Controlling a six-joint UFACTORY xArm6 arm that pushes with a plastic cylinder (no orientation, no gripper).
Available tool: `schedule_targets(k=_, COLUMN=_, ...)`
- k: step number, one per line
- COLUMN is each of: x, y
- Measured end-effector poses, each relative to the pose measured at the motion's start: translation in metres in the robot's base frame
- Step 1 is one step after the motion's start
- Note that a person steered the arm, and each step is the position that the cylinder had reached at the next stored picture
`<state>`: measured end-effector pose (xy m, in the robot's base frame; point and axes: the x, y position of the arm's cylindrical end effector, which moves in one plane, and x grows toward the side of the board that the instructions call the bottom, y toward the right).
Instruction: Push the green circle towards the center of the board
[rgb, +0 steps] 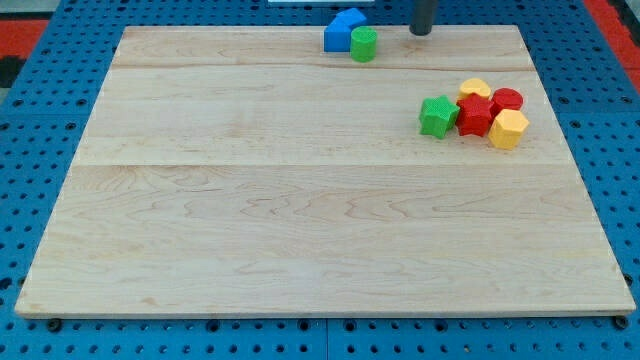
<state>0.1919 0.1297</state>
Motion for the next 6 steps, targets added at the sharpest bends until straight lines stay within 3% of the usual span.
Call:
schedule_targets(k=2, x=0.019, y=-0.027)
schedule_targets(k=4, x=0.018, y=-0.109)
schedule_targets(k=6, x=0.072, y=-0.098)
